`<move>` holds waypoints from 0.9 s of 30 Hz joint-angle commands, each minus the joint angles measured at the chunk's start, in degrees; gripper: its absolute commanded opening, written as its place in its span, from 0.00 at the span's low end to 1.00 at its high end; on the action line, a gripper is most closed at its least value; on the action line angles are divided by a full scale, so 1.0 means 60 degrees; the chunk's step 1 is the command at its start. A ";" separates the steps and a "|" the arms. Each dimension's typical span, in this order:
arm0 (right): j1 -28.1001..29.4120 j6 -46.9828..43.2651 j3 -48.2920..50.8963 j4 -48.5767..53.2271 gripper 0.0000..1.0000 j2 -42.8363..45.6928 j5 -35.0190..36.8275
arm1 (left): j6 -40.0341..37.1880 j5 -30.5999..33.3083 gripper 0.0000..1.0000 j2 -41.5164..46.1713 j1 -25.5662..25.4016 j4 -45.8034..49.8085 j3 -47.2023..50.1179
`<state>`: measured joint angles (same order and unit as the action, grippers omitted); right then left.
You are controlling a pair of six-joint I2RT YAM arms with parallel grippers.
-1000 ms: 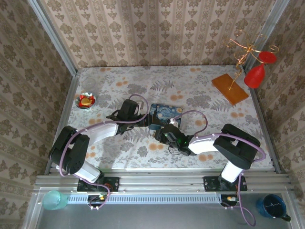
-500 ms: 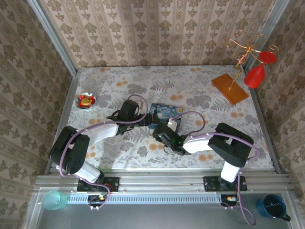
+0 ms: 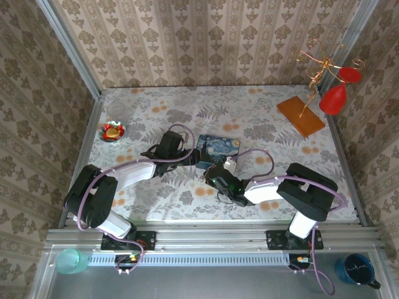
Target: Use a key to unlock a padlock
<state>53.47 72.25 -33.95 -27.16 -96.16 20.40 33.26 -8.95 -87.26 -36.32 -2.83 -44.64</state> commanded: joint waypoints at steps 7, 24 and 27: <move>-0.0272 0.0868 0.1311 -0.1309 0.10 0.0145 -0.0136 | 0.0064 0.0463 0.64 -0.0188 -0.0180 0.0402 -0.0089; -0.0787 0.1050 0.1687 -0.1377 0.00 0.0695 -0.0065 | 0.0295 0.0656 0.63 -0.0222 -0.0363 0.0238 0.0274; -0.0904 0.1181 0.1899 -0.1478 0.00 0.0869 0.0018 | 0.0372 0.0696 0.63 -0.0250 -0.0449 0.0213 0.0321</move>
<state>49.10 77.49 -24.56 -37.60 -92.29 17.67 34.76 -7.01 -87.42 -38.61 -3.70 -44.31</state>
